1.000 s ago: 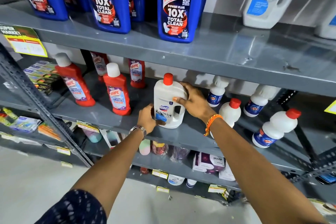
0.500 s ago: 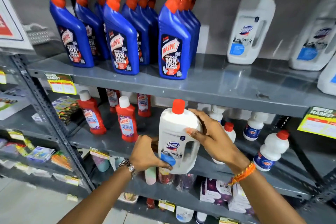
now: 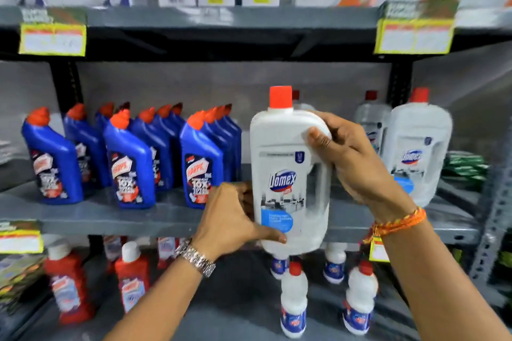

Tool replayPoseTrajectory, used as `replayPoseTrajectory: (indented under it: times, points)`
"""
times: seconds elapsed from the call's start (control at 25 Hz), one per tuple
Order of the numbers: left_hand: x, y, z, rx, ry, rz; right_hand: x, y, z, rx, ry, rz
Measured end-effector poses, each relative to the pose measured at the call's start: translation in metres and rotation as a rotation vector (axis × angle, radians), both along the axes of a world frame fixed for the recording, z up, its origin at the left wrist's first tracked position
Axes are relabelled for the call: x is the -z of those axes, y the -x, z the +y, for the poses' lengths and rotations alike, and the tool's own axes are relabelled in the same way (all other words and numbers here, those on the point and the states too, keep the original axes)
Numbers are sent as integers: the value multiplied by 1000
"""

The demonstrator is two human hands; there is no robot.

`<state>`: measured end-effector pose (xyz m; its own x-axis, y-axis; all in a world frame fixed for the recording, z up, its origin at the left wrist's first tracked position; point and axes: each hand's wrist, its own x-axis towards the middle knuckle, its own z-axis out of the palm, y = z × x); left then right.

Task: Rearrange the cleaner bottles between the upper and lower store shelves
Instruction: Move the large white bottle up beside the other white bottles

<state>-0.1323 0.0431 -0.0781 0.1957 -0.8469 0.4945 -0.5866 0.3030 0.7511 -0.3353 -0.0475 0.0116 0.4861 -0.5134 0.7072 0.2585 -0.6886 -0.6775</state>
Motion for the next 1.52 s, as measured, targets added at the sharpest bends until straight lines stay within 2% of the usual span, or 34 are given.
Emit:
replayPoseTrajectory:
  times: [0.16, 0.32, 0.6, 0.68, 0.8, 0.88, 1.04, 1.16, 1.24, 1.32, 1.4, 1.44, 1.52]
  points:
    - [-34, 11, -67, -66, -3, -64, -26, 8, -58, 32, -15, -9]
    - [-35, 18, -112, -129, -90, -139, -20, 7, -102, 94, -72, 44]
    - [-33, 23, -137, -147, -144, -175, -7, 9, -129, 84, -216, -6]
    - [-26, 22, -135, -129, -133, -136, 10, 15, -129, 175, -208, 62]
    - [-8, 21, -125, -47, -139, -17, 67, 25, -132, 436, -162, 348]
    - [-1, 26, -119, 7, -144, 37, 98, 26, -133, 533, -164, 446]
    - [3, 31, -127, -11, -102, 25, 103, 22, -125, 608, -161, 438]
    - [-1, 33, -126, -3, -131, 36, 100, 23, -123, 613, -180, 468]
    - [-2, 33, -114, 9, -170, -22, 96, 25, -113, 613, -176, 461]
    - [-2, 24, -92, -104, -88, -45, 91, 22, -93, 681, -97, 284]
    - [-1, 5, -66, -240, 198, 127, 83, 5, -62, 759, -5, 5]
    - [-1, -6, -52, -311, 347, 218, 78, -10, -44, 746, 8, -69]
    - [-9, -29, -27, -462, 515, 339, 73, -50, -17, 591, -54, -49]
